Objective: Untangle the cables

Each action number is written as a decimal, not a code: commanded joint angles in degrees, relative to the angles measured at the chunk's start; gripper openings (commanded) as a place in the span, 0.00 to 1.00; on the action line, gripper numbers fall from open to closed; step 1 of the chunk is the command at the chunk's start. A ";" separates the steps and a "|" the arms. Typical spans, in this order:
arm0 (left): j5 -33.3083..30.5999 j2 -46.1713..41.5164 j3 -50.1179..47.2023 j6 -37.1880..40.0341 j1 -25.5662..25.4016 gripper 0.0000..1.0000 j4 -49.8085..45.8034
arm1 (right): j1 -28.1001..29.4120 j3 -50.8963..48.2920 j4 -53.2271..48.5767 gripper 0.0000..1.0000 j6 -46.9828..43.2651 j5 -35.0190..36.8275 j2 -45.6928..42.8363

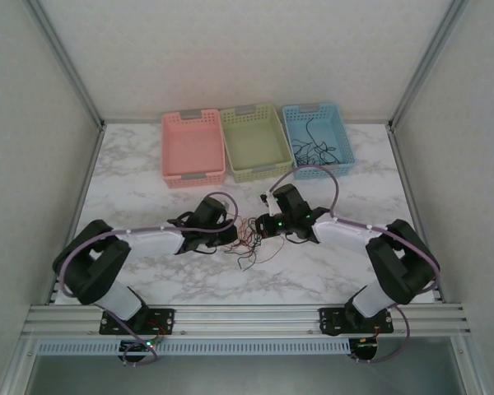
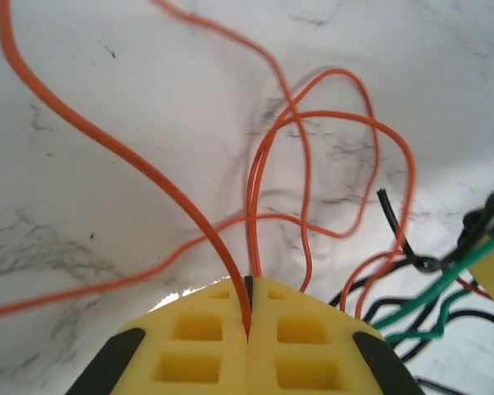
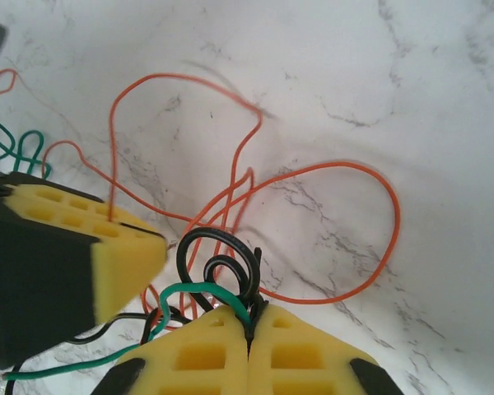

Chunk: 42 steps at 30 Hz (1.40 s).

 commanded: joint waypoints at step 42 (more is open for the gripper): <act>-29.43 -55.40 33.39 17.41 13.23 0.00 -57.03 | -23.56 -11.90 -2.53 0.00 8.85 9.42 -9.20</act>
